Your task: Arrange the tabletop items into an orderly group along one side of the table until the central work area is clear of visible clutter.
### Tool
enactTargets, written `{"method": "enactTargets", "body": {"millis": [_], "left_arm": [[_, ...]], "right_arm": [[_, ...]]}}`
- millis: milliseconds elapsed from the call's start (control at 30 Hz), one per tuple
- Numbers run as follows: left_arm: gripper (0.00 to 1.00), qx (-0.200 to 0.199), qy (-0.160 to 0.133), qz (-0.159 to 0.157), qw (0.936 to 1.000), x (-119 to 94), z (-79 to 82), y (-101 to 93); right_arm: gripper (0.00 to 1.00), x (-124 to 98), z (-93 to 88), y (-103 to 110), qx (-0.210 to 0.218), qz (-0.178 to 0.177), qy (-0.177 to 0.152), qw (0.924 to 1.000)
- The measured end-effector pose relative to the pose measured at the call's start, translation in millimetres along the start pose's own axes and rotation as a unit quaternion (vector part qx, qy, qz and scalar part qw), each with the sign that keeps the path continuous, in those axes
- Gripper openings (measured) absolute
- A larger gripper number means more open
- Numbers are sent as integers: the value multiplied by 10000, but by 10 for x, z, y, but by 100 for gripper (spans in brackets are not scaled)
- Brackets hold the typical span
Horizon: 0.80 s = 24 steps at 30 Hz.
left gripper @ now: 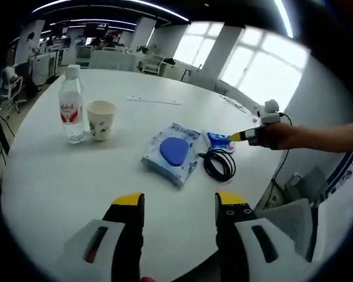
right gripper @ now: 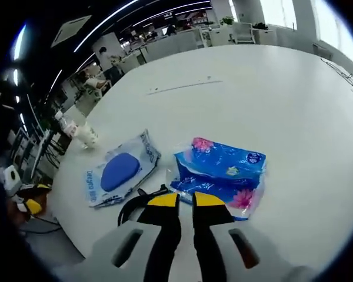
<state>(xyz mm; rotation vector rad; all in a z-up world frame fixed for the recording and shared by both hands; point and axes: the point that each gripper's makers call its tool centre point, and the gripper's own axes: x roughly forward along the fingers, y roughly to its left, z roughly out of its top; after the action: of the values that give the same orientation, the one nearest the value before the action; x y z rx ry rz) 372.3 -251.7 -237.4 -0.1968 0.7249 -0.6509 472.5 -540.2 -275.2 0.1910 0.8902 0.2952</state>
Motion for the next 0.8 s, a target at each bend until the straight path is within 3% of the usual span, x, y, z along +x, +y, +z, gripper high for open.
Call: {"method": "enactTargets", "body": {"millis": [500, 633, 800], "left_arm": [[47, -61, 228, -201, 9995, 374, 42, -16], [47, -98, 318, -220, 9992, 506, 43, -7], [46, -225, 403, -207, 9987, 658, 41, 3]], "right_arm": [[7, 206, 11, 111, -373, 313, 237, 9985], [7, 257, -39, 262, -661, 477, 391, 9959], [7, 365, 11, 356, -590, 606, 397, 9956]]}}
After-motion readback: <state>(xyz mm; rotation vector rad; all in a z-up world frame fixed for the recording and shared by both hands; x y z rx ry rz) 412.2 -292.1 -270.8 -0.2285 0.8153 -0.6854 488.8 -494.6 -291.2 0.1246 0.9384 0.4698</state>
